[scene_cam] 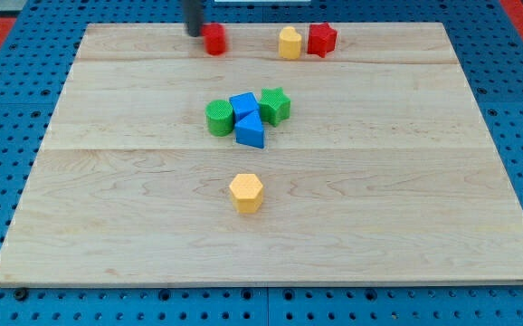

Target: Push the yellow hexagon into the yellow heart

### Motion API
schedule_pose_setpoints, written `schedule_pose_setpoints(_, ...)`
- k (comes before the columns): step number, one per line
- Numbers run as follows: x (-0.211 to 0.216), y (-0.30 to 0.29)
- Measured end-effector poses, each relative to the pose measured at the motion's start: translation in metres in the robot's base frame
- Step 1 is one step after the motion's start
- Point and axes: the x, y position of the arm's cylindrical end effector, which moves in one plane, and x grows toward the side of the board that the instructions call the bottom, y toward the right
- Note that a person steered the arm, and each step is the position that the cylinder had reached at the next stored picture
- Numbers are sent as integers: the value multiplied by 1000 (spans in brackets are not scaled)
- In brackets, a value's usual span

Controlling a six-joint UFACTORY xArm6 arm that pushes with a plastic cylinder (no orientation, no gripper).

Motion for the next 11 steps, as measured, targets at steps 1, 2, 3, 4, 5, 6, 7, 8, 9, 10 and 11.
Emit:
schedule_pose_setpoints(1,27,57)
schedule_pose_setpoints(2,61,-2)
schedule_pose_setpoints(3,108,39)
schedule_pose_setpoints(4,85,123)
schedule_pose_setpoints(5,82,156)
schedule_pose_setpoints(6,189,183)
schedule_pose_setpoints(7,307,114)
schedule_pose_setpoints(8,300,9)
schedule_pose_setpoints(9,310,-20)
schedule_pose_setpoints(10,355,-18)
schedule_pose_setpoints(11,342,-95)
